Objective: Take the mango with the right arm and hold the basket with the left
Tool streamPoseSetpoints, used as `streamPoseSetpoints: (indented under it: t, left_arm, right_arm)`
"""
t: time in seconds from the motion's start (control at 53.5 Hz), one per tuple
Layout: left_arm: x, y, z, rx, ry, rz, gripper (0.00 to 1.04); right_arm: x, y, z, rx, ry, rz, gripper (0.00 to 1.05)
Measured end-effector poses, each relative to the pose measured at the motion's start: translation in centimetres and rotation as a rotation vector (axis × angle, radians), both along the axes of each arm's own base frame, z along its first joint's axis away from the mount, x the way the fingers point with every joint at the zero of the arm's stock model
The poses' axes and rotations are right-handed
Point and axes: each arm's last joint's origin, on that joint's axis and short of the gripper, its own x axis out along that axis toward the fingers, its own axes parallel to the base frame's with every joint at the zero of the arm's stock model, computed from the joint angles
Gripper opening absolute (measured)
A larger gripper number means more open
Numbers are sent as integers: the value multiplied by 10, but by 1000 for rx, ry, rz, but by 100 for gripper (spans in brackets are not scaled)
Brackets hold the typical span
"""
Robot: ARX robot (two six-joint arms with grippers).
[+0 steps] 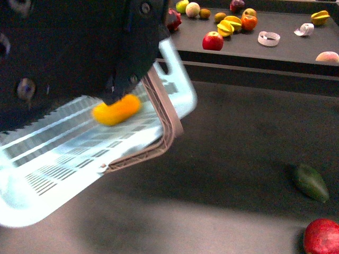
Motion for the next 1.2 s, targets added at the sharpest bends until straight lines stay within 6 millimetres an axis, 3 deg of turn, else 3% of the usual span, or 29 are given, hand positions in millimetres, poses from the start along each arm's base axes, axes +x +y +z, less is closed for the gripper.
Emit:
streamPoseSetpoints:
  t: [0.15,0.43,0.579,0.673,0.785,0.897,1.196]
  left_arm:
    - [24,17,3,-104,-4,156,6]
    - [55,37,-25,-477,51,258,6]
    - [71,41,-19,-673,-12,287,6]
    - [88,57,-29,-713,-25,339,6]
    - [105,78,-59,-733,5,419,6]
    - [113,82,-54,-784,-17,422,6]
    - [116,84,-65,-852,6,441,6]
  right_arm:
    - [0,0,0,0,0,0,97]
    - [0,0,0,0,0,2,97]
    - [0,0,0,0,0,0,97]
    - [0,0,0,0,0,0,97]
    - [0,0,0,0,0,0,97]
    - [0,0,0,0,0,1,97]
    - [0,0,0,0,0,0,97]
